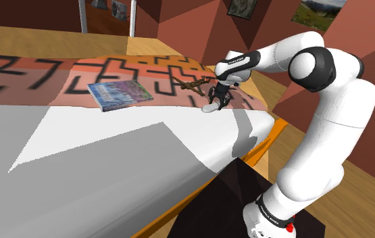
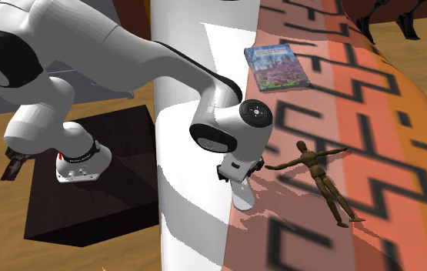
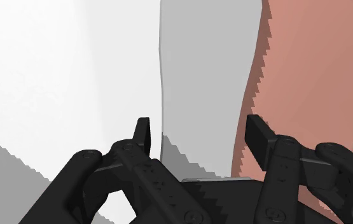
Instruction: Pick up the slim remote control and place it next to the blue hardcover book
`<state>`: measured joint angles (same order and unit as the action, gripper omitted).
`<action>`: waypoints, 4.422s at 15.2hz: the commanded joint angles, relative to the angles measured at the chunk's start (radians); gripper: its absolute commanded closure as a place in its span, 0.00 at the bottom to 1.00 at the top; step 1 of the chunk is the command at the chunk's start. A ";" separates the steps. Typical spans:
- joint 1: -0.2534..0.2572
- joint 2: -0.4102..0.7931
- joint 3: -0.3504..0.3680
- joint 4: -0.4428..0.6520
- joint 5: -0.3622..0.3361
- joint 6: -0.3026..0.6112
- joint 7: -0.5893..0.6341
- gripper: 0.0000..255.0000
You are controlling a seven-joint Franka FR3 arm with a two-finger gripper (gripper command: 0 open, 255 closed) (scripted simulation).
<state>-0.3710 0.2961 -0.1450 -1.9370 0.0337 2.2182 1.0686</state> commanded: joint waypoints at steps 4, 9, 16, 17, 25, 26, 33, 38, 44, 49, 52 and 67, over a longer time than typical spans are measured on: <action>0.000 0.000 0.000 0.000 0.000 0.000 0.000 1.00; 0.000 -0.007 0.000 0.005 -0.001 -0.011 0.001 1.00; 0.003 -0.051 -0.003 0.043 -0.010 -0.094 0.005 1.00; 0.003 -0.057 -0.003 0.049 -0.011 -0.106 0.006 1.00; 0.004 -0.095 -0.005 0.109 -0.018 -0.203 0.009 1.00; 0.005 -0.099 -0.005 0.117 -0.018 -0.215 0.010 1.00; 0.084 -0.169 0.048 0.037 -0.035 -0.205 0.148 1.00; 0.148 -0.200 0.099 -0.002 -0.042 -0.198 0.265 1.00; 0.224 -0.208 0.162 -0.010 -0.046 -0.199 0.405 1.00; 0.287 -0.189 0.214 0.014 -0.051 -0.206 0.522 1.00; 0.325 -0.167 0.244 0.043 -0.055 -0.214 0.592 1.00; 0.527 0.051 0.355 0.343 -0.110 -0.304 0.911 1.00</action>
<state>0.1443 0.3324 0.2063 -1.6161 -0.0726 1.9214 1.9634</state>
